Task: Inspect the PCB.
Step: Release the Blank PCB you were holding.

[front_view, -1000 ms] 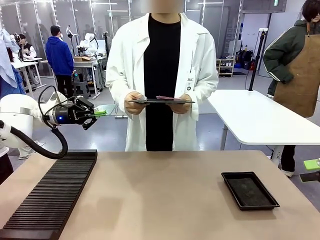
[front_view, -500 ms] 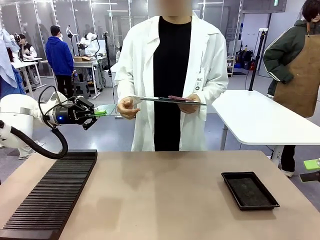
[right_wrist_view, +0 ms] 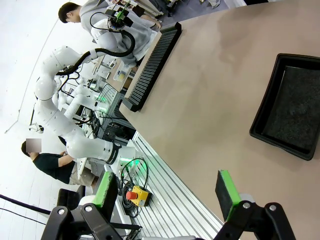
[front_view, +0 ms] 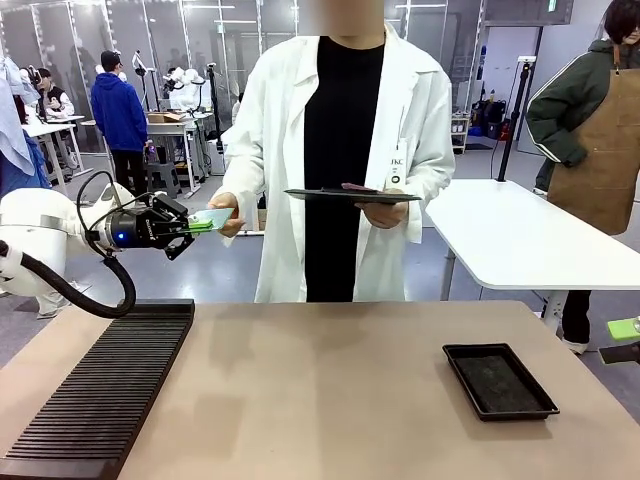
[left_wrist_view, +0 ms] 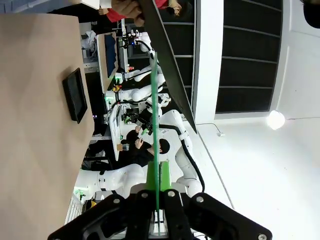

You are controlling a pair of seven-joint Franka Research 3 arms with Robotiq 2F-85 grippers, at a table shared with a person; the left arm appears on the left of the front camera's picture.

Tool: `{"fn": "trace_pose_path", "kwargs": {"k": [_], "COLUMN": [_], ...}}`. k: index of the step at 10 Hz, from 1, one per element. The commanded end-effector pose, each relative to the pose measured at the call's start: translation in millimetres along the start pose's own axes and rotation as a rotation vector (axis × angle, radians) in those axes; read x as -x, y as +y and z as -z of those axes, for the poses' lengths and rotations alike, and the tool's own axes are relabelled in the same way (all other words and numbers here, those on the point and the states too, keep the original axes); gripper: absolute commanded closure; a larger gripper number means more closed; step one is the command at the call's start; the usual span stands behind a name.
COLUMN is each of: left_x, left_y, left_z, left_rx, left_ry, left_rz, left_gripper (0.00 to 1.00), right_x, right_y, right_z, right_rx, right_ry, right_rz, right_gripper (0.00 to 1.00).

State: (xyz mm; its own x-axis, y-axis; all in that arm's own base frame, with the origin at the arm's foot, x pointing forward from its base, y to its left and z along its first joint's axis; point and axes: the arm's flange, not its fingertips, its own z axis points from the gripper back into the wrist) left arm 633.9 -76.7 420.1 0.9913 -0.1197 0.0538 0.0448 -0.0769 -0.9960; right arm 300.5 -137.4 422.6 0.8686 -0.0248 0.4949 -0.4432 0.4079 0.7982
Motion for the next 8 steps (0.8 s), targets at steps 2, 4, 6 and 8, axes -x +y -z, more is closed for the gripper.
{"fn": "trace_pose_path", "kwargs": {"k": [2,4,6,8], "left_x": [1.1,1.1,1.1,1.1], "left_y": [-0.6,-0.6,-0.6,-0.6], "left_z": [1.2,1.2,1.2,1.2], "left_rx": [0.005,0.005,0.005,0.005], "left_ry": [0.011,0.011,0.011,0.011], "left_rz": [-0.003,-0.003,-0.003,-0.003], "left_gripper": [0.97,0.97,0.97,0.97], "right_x": [-1.3,-1.3,-1.3,-1.3], "right_y": [-0.2,-0.2,-0.2,-0.2], "right_z": [-0.9,-0.9,-0.9,-0.9], "right_rx": [-0.012,-0.012,-0.012,-0.012], "right_ry": [-0.013,-0.013,-0.013,-0.013], "right_rz": [-0.021,-0.021,-0.021,-0.021], "right_gripper": [0.0,0.0,0.0,0.0]}}
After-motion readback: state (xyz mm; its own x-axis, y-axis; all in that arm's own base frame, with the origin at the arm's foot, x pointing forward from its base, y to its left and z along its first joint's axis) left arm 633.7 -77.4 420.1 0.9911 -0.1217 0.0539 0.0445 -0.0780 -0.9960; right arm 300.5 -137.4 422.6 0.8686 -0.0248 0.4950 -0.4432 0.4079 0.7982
